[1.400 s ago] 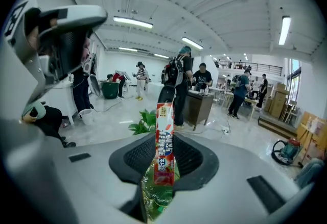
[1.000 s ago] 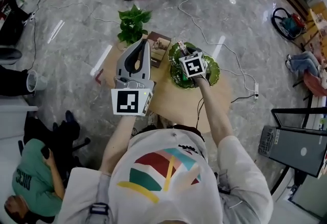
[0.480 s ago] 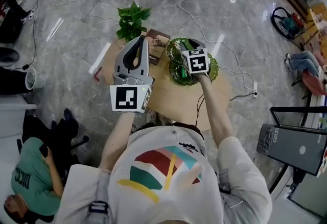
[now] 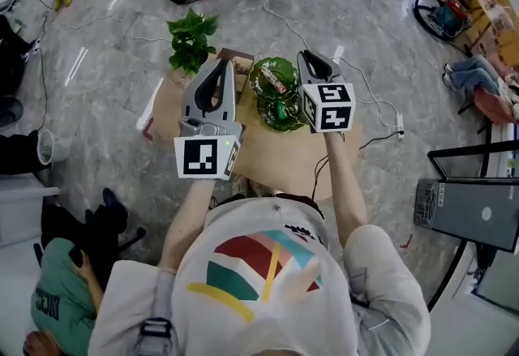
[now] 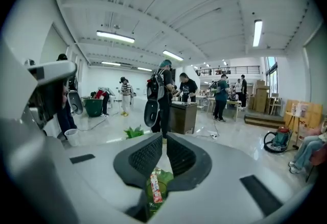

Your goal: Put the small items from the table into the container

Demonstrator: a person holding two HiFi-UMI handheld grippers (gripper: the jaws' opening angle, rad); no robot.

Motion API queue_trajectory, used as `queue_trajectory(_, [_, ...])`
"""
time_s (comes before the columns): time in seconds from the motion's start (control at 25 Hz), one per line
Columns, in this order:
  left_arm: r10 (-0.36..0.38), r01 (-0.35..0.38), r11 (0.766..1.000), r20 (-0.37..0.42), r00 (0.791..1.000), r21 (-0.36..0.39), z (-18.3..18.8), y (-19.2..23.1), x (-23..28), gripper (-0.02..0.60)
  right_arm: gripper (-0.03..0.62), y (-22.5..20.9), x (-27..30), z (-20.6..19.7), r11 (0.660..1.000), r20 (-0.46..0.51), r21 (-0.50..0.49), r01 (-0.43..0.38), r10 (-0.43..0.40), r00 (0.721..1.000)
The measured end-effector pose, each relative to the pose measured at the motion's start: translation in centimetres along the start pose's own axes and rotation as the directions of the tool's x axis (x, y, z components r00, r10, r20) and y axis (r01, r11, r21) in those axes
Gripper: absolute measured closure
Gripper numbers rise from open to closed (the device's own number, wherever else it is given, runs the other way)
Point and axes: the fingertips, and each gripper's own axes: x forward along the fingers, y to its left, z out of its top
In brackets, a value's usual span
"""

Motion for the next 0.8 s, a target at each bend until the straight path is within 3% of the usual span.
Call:
queue_trajectory(0.2, [-0.045, 0.045, 0.999, 0.020, 0.999, -0.005, 1.1, -1.7, 0.4, 0.574, 0.571, 0.1, -6.8, 5.4, 0.999, 0.192, 0.039, 0.035, -0.042, 0.980])
queue_trajectory(0.32, [-0.053, 0.053, 0.999, 0.015, 0.998, 0.001, 1.1, -2.5, 0.2, 0.574, 0.571, 0.5, -10.7, 6.9, 0.995, 0.266, -0.006, 0.103, -0.097, 0.959])
queue_trajectory(0.48, [-0.054, 0.054, 0.998, 0.005, 0.999, -0.009, 0.8, -2.9, -0.3, 0.574, 0.571, 1.3, -14.7, 6.3, 0.980, 0.309, -0.044, 0.192, -0.169, 0.936])
queue_trajectory(0.8, [-0.073, 0.073, 0.997, 0.011, 0.997, 0.027, 1.4, -3.5, -0.3, 0.574, 0.571, 2.1, -17.1, 5.0, 0.981, 0.315, 0.040, 0.189, -0.192, 0.929])
